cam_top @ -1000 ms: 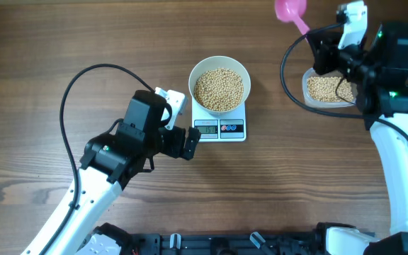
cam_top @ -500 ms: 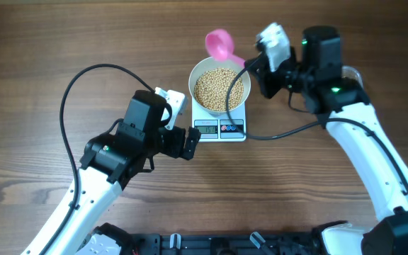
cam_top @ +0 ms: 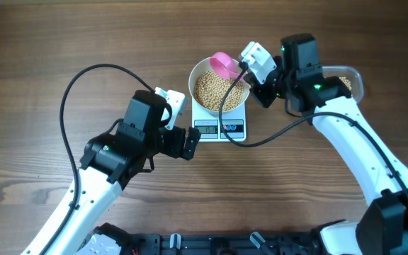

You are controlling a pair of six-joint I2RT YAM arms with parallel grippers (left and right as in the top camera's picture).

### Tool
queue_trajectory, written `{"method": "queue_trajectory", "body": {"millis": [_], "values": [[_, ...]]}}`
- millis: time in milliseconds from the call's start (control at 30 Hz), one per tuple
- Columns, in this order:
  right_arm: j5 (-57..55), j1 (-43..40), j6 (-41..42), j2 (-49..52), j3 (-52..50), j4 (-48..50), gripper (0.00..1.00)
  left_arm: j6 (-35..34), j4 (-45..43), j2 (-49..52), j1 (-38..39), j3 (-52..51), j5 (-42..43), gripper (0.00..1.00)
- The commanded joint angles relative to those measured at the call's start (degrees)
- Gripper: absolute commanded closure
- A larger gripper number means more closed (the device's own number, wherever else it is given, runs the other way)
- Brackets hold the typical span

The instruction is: Scoop item into bowl and weigh 150g on scale

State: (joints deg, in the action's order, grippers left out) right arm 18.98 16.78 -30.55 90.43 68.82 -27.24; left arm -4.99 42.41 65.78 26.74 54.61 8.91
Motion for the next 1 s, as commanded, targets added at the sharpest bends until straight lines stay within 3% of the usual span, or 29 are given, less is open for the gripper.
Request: {"method": "queue_trajectory", "body": {"millis": [0,967], "values": [[-0.5,0.2,-1.4,2.2,0.1,-0.1,0.96,1.1,-0.2,0.2,0.2,0.2,0.5,0.0],[-10.0,3.7,-5.4,3.1,0.1,-0.7,0.96,1.1,-0.2,0.2,0.2,0.2,0.5,0.0]]}}
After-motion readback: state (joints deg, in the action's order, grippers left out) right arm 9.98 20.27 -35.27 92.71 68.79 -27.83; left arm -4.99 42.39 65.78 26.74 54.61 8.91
